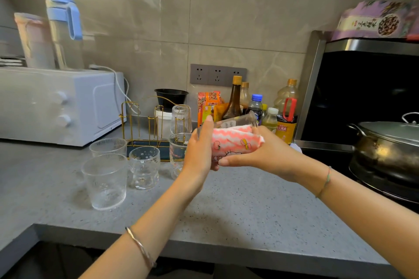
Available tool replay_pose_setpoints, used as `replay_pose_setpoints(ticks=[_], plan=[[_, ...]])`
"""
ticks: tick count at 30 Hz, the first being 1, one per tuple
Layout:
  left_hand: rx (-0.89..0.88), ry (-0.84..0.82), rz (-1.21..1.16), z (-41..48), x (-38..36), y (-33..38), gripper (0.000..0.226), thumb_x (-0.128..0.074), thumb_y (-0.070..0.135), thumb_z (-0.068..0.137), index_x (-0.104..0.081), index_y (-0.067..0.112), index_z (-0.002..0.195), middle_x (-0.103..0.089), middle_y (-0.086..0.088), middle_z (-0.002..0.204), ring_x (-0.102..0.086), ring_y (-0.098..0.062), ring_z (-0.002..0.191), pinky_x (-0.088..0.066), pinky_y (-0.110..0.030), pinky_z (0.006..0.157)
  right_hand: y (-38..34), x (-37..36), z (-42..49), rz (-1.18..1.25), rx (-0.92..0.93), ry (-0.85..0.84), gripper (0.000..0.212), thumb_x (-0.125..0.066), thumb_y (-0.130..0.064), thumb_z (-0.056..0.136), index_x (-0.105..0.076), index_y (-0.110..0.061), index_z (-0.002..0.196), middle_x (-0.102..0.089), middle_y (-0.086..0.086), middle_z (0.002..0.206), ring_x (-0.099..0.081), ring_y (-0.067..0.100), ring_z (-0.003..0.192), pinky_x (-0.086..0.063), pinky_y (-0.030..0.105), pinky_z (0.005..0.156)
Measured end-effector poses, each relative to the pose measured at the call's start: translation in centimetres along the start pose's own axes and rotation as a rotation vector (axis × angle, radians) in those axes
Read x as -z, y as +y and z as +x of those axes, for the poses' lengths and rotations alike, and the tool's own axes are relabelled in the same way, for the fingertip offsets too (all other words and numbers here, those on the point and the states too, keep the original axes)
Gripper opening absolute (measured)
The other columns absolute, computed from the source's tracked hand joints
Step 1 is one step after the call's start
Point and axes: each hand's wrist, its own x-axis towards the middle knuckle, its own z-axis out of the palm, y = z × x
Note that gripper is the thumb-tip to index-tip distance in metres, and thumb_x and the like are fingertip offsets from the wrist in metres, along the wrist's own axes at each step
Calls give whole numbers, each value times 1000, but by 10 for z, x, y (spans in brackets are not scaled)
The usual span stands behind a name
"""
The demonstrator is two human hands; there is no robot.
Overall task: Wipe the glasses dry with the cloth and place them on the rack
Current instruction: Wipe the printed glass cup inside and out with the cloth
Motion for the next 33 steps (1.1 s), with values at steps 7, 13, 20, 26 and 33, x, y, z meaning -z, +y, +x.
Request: replay_pose_setpoints(ticks=[7, 13, 20, 26, 33], plan=[[-493, -24, 113, -2, 10, -11, 42, -42, 68, 89, -49, 27, 97, -63, 13, 72, -62, -3, 63, -42, -13, 45, -9, 3, 0, 273, -88, -59, 34, -70, 2, 77, -66, -23, 100, -75, -10, 94, -70, 2, 88, -52, 11, 69], [-598, -104, 185, 1, 15, -12, 60, -38, 87, 73, -41, 40, 108, -64, 7, 99, -70, -12, 87, -49, -17, 54, -12, 9, -2, 297, -105, -68, 30, -67, -3, 79, -65, -24, 101, -75, -10, 95, -70, 3, 89, -55, 13, 74], [43, -205, 58, 0, 12, 9, 74, -27, 79, 84, -62, 24, 121, -72, -5, 87, -63, -10, 58, -45, -20, 45, -8, 9, -5, 56, -6, -21, 36, -71, -10, 81, -62, -34, 106, -73, -17, 99, -67, -3, 94, -50, 9, 76], [-71, -6, -71, -2, 2, -3, 58, -36, 55, 96, -59, 8, 120, -70, -8, 89, -63, -4, 57, -38, -13, 39, -5, -1, -1, 32, 15, -33, 41, -75, -4, 76, -62, -32, 103, -74, -14, 98, -69, 4, 96, -54, 15, 80], [-412, 22, -63, -4, 3, -12, 67, -51, 70, 82, -55, 9, 109, -68, -14, 97, -71, -23, 83, -48, -16, 49, -10, 1, -2, 130, -51, -61, 39, -73, 1, 76, -63, -29, 100, -75, -12, 90, -70, 2, 88, -52, 10, 69]])
